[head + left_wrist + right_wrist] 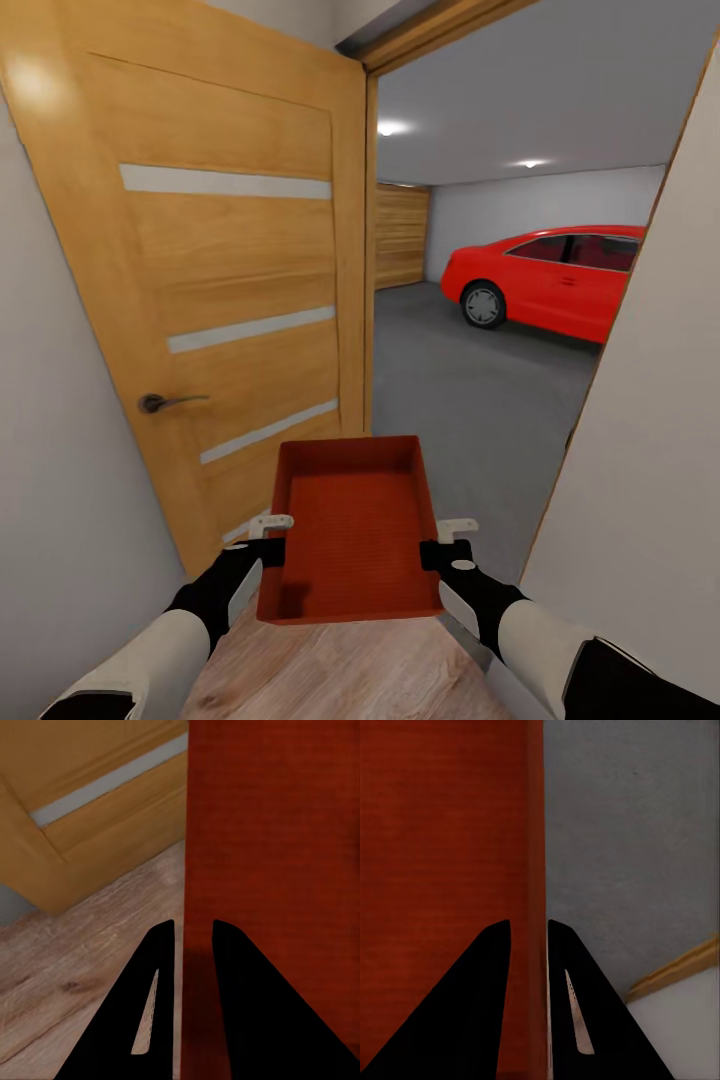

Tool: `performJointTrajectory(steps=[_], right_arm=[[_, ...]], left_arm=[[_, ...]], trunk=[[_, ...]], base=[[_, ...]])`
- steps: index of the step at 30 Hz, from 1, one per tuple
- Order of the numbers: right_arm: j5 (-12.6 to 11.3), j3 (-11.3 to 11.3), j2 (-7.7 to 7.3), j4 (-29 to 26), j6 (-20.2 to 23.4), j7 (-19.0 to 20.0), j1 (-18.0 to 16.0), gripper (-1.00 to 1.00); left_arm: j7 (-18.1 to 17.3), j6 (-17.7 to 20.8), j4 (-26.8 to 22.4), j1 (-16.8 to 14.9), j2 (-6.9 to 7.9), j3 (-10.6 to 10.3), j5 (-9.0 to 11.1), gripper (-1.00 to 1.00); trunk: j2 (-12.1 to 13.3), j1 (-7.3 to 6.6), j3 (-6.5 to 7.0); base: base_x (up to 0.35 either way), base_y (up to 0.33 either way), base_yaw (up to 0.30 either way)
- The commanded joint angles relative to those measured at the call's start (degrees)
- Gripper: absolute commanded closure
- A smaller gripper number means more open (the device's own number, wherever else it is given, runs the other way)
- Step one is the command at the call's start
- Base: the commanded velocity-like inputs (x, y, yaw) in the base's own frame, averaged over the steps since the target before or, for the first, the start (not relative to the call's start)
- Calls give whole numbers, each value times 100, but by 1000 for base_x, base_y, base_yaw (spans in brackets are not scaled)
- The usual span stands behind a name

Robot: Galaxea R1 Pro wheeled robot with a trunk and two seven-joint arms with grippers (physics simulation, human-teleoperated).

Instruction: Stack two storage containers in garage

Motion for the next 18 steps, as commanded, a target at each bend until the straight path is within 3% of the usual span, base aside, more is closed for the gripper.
performJointTrajectory(steps=[1, 12, 18], right_arm=[[-15, -71, -29, -6, -22, -73, -9, 100], [-15, -71, -29, -6, -22, -73, -9, 100], [-15, -71, -29, -6, -22, -73, -9, 100]], left_arm=[[70, 39, -10, 0, 90, -56, 21, 100], [71, 43, -10, 0, 95, -58, 21, 100], [66, 45, -10, 0, 94, -56, 21, 100]], trunk=[[-14, 4, -13], [-14, 4, -13], [-14, 4, -13]], base=[[56, 9, -225], [7, 1, -229], [0, 4, -48]])
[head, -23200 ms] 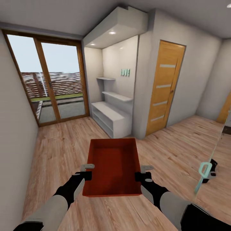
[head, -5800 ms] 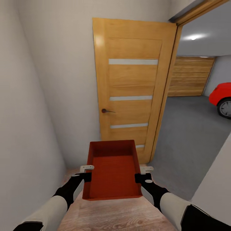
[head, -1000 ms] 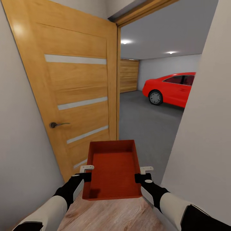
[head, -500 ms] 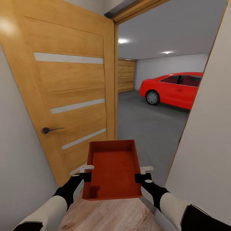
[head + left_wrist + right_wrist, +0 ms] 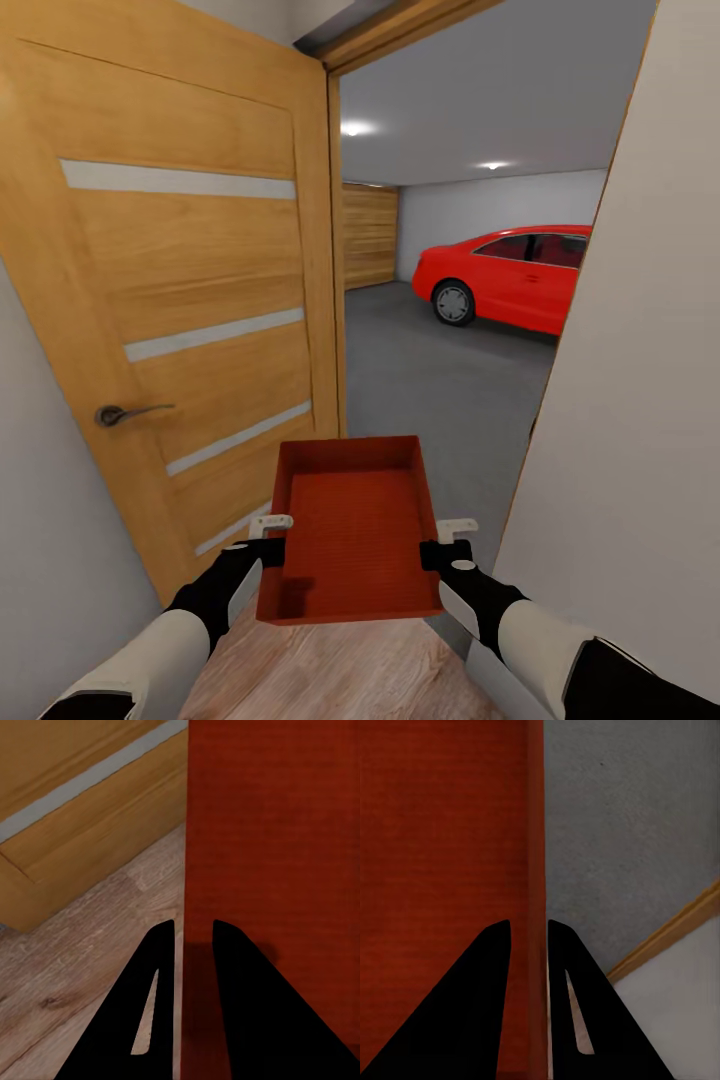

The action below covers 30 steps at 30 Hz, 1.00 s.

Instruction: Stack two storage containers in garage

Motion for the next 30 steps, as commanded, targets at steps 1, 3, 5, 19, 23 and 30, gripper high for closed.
performJointTrajectory(steps=[1, 3, 5, 19, 23, 30], right_arm=[[-6, -75, -32, -10, -21, -76, -9, 100], [-6, -75, -32, -10, -21, -76, -9, 100], [-6, -75, -32, -10, -21, -76, -9, 100], [-6, -75, -32, -10, -21, -77, -9, 100], [-6, -75, -32, -10, -21, -91, -9, 100], [-6, -75, -32, -10, -21, -97, -9, 100]], left_arm=[[69, 39, -6, -2, 88, -56, 23, 100], [67, 39, -6, -1, 85, -59, 24, 100], [67, 39, -6, -1, 88, -57, 24, 100], [74, 39, -6, 0, 89, -60, 23, 100], [75, 39, -6, 0, 87, -60, 23, 100], [75, 39, -6, -1, 87, -57, 23, 100]], trunk=[[-14, 4, -13], [-14, 4, -13], [-14, 4, -13], [-14, 4, -21], [-14, 4, -30], [-14, 4, -47]], base=[[32, 121, -6], [71, 208, -3], [96, 264, -1], [78, 191, -75], [3, 7, -253], [0, 0, -249]])
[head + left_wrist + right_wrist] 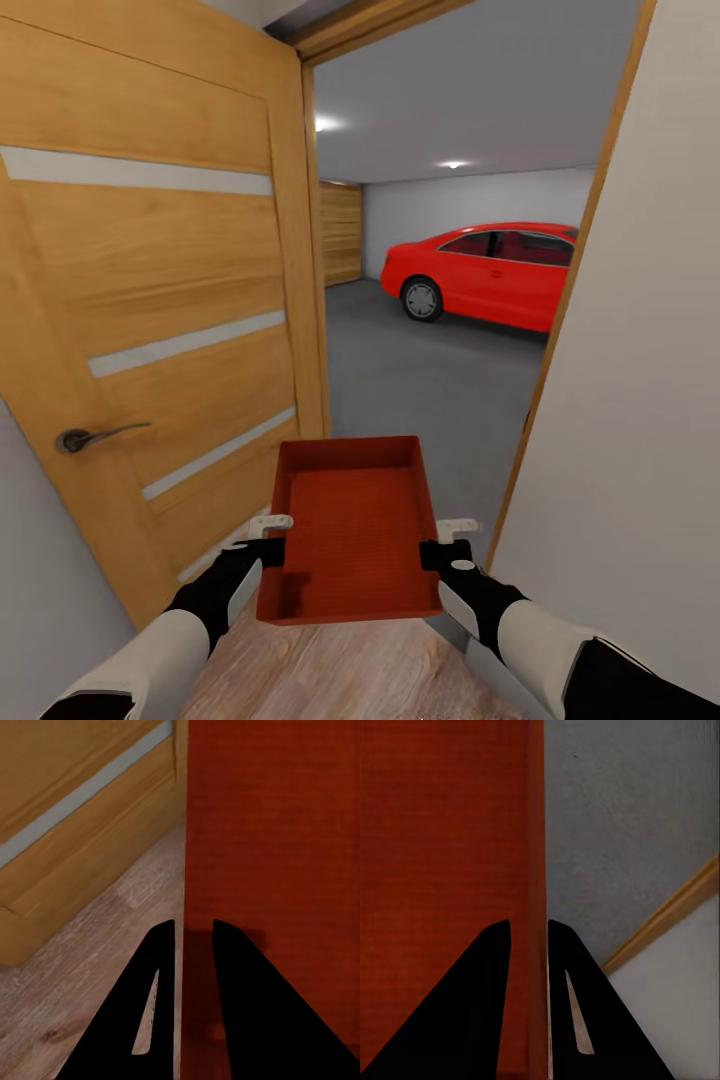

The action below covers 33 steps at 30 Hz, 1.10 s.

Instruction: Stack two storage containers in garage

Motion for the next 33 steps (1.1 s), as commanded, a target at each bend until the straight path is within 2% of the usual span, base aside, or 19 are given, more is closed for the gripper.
performJointTrajectory(steps=[1, 12, 22, 33], right_arm=[[-14, -76, -40, -3, -26, -69, -9, 100], [-14, -76, -40, -3, -26, -67, -10, 100], [-14, -76, -40, -3, -26, -74, -9, 100], [-14, -76, -39, -3, -26, -75, -9, 100]], left_arm=[[69, 43, -12, 1, 80, -31, -14, 100], [69, 43, -12, 1, 79, -31, -14, 100], [69, 43, -12, 1, 80, -31, -14, 100], [69, 43, -12, 1, 79, -32, -14, 100]], trunk=[[-14, 4, -16], [-14, 4, -23], [-14, 4, -23], [-14, 4, -23]], base=[[0, 0, -232], [14, 11, -83], [220, 191, -18], [111, 52, -218]])
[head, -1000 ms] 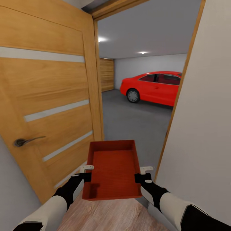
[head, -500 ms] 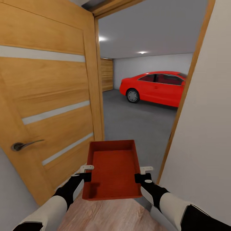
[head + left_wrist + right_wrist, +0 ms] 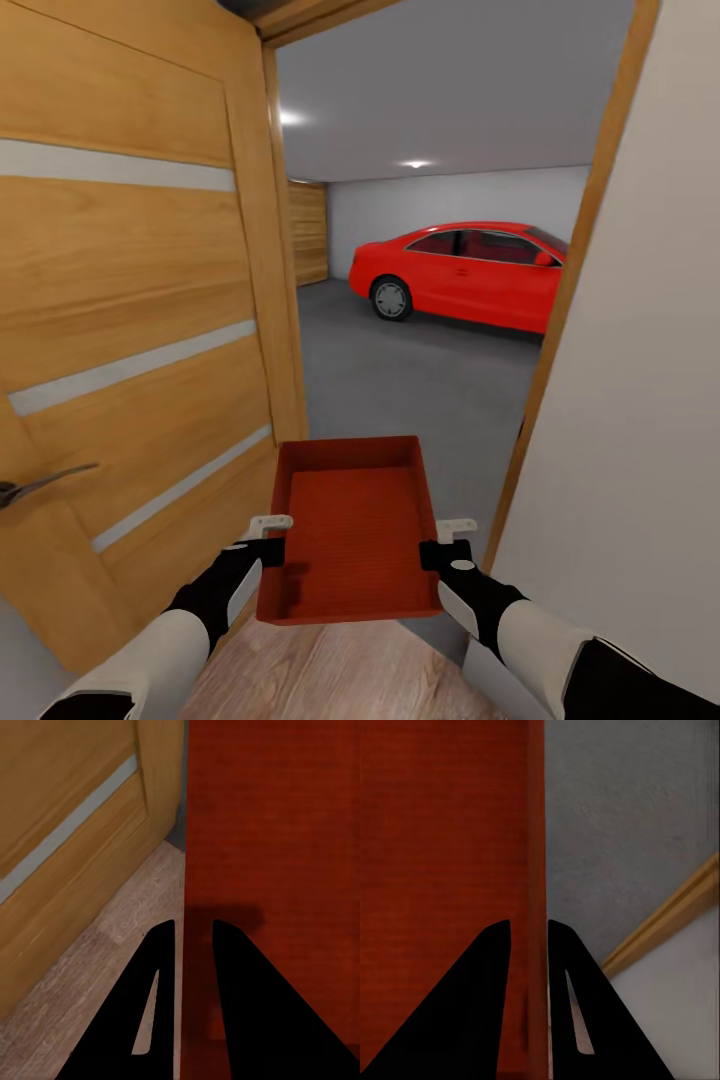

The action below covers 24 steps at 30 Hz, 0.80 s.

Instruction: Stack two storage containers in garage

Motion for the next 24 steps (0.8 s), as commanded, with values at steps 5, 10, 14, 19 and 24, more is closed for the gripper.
performJointTrajectory(steps=[5, 10, 14, 19, 24], right_arm=[[-15, -78, -42, -2, -26, -69, -10, 100], [-15, -78, -43, -2, -26, -68, -9, 100], [-15, -78, -43, -2, -26, -68, -9, 100], [-15, -78, -43, -2, -26, -68, -9, 100], [-15, -78, -43, -2, -26, -68, -9, 100]], left_arm=[[68, 43, -12, 0, 78, -26, -23, 100], [68, 43, -12, 0, 81, -26, -23, 100], [68, 43, -12, 0, 82, -26, -23, 100], [65, 43, -12, 0, 82, -24, -23, 100], [60, 43, -12, 0, 82, -20, -23, 100]], trunk=[[-14, 4, -13], [-14, 4, -13], [-14, 4, -13], [-14, 4, -13], [-14, 4, -13]], base=[[4, 1, -221], [0, 0, -66], [0, 0, -9], [1, 8, -1], [77, 190, 0]])
